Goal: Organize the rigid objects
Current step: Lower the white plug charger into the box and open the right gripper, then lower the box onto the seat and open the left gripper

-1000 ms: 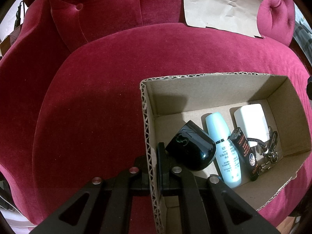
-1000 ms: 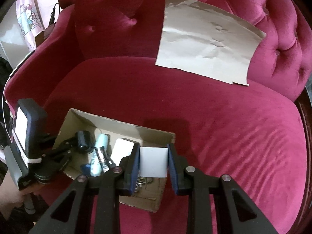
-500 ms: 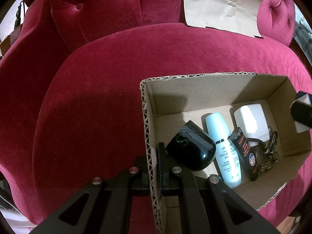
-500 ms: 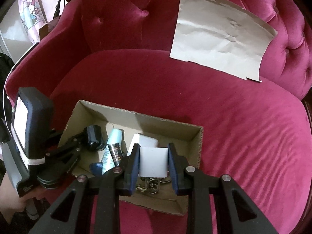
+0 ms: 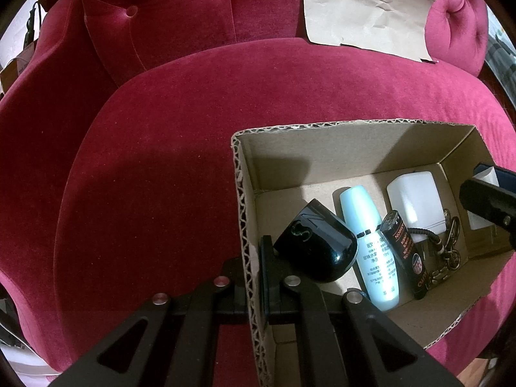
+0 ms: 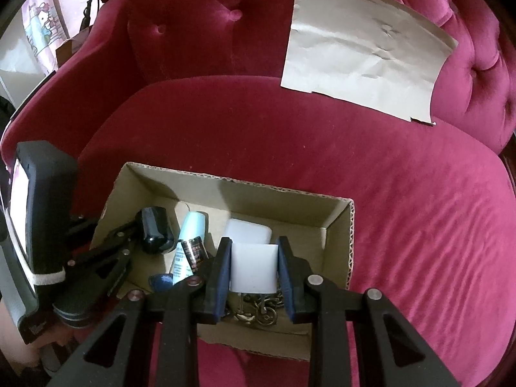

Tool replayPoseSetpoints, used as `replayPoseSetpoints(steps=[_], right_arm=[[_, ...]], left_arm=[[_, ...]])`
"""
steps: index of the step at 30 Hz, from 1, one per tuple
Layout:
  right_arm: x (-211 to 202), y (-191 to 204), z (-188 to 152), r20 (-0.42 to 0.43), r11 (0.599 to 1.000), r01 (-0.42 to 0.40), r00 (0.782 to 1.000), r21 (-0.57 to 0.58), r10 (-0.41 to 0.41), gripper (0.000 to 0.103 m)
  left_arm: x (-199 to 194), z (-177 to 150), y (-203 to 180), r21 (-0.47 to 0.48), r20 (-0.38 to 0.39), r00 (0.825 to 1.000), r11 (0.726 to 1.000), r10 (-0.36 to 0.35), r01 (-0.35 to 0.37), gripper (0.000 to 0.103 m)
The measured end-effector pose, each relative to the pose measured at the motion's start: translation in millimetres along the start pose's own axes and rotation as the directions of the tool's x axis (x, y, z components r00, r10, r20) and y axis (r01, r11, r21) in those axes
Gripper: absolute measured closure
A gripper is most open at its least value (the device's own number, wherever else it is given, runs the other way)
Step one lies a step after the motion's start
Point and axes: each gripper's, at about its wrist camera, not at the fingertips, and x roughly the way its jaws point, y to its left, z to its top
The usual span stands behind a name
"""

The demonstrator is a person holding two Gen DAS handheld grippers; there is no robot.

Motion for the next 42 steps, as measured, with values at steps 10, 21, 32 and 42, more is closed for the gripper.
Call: replayPoseSetpoints(steps=[10, 21, 32, 42], right_arm=[[-10.1, -0.2, 5.2, 0.038, 0.999, -0.029, 0.999, 0.025, 0.028, 0.025], [-2.0, 0.7, 4.6, 0.019, 0.995, 0.092, 0.996, 0.036, -0.093, 0.000], [-6.4, 1.3, -4.2, 0.020, 0.991, 0.123, 0.992, 0.057, -0.124, 0.000], [-32.9, -0.9, -5.7, 0.067, 0.988, 0.115, 0.990, 0.106, -0.122, 0.000]], left_arm=[[-0.7, 0.2, 1.4, 0.000, -0.001, 1.000, 1.000, -0.001, 0.001, 0.098], [1.2, 1.9, 2.7, -0.007, -0.008, 1.000, 1.000, -0.011, 0.010, 0.098], [1.4, 6.2, 2.6, -0.008, -0.022, 1.000, 1.000, -0.010, 0.010, 0.097], [-12.1, 8.8, 8.0, -0.043, 0.013, 0.998, 0.997, 0.068, -0.067, 0.009]])
